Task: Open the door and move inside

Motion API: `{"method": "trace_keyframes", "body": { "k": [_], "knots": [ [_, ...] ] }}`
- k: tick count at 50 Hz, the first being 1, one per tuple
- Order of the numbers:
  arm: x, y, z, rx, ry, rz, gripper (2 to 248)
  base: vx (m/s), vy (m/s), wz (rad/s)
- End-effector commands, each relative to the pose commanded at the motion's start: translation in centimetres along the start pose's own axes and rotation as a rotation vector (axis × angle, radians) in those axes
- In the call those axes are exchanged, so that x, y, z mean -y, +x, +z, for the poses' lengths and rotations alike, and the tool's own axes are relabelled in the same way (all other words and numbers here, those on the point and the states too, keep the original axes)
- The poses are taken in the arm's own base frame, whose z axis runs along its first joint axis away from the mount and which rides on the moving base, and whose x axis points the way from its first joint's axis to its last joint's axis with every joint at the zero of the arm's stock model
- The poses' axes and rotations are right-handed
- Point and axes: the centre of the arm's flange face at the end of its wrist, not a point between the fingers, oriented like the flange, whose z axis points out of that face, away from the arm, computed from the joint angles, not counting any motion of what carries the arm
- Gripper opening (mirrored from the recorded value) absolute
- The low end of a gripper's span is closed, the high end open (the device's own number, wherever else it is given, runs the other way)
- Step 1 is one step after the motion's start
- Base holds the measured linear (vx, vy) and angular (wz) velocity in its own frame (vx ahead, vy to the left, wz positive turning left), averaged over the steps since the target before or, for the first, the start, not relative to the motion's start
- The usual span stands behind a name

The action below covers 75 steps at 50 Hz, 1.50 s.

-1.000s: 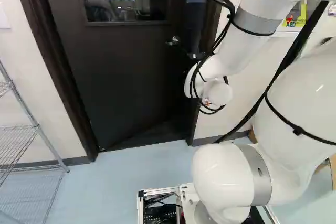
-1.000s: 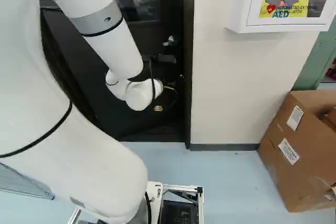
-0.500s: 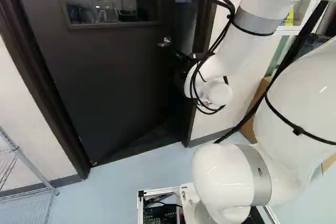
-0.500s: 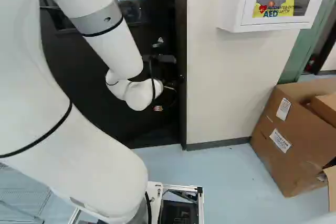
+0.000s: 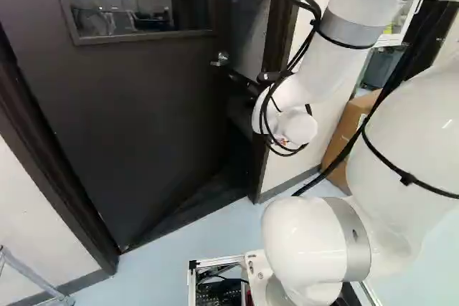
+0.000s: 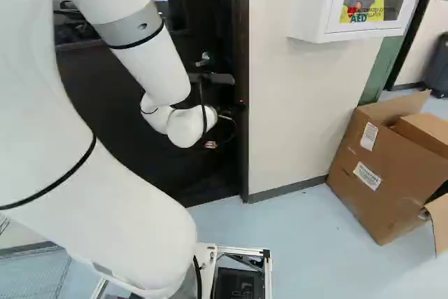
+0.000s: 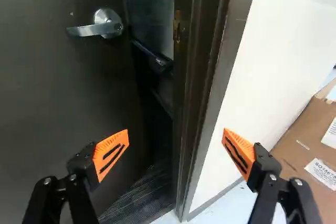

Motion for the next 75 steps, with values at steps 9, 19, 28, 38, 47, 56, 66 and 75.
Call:
{"method": "trace_keyframes", "body": {
  "k": [9,19,28,38,47,56,66,75],
  "knots": [
    [0.00,0.00,0.00,0.000,0.000,0.000,247,0.002,0.143,-0.277],
    [0.00,0.00,0.00,0.000,0.000,0.000,247,-0.002,0.142,-0.043],
    [0.00,0.00,0.00,0.000,0.000,0.000,247,0.005,0.141,-0.017],
    [0.00,0.00,0.00,0.000,0.000,0.000,247,0.037,0.101,-0.013],
    [0.00,0.00,0.00,0.000,0.000,0.000,247,0.056,0.085,-0.010],
    [0.00,0.00,0.00,0.000,0.000,0.000,247,0.065,0.091,-0.014],
    [0.00,0.00,0.00,0.000,0.000,0.000,247,0.075,0.089,-0.016],
    [0.00,0.00,0.00,0.000,0.000,0.000,247,0.076,0.090,-0.015]
  ]
}}
